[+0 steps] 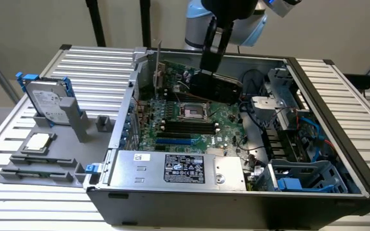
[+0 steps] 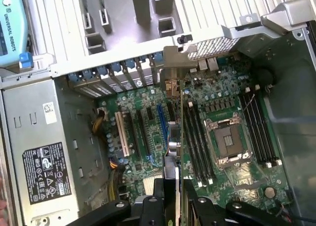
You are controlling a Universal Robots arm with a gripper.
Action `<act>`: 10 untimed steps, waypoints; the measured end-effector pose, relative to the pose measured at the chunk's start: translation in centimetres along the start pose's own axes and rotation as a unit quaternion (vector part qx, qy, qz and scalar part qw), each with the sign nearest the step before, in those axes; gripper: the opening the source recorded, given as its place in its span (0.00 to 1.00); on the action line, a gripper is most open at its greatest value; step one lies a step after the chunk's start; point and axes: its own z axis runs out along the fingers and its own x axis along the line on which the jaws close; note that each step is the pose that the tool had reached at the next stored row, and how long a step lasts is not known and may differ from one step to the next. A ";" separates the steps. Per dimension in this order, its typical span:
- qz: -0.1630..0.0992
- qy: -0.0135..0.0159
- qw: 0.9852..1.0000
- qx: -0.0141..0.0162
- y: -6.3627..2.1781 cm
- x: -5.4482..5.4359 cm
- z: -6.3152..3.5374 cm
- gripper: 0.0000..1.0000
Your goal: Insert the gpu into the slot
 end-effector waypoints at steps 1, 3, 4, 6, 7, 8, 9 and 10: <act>-0.008 -0.002 1.000 -0.001 0.00 0.0 0.03 0.26; -0.023 -0.005 1.000 -0.002 -0.01 0.0 0.09 0.26; -0.030 -0.007 1.000 -0.002 -0.01 0.0 0.12 0.26; -0.045 -0.011 0.999 -0.003 -0.02 0.0 0.18 0.26; -0.052 -0.012 0.999 -0.004 -0.02 0.0 0.22 0.26; -0.059 -0.014 0.998 -0.003 -0.02 0.0 0.26 0.26; -0.065 -0.015 0.998 -0.003 -0.03 0.0 0.30 0.26; -0.072 -0.017 0.997 -0.001 -0.03 0.0 0.33 0.26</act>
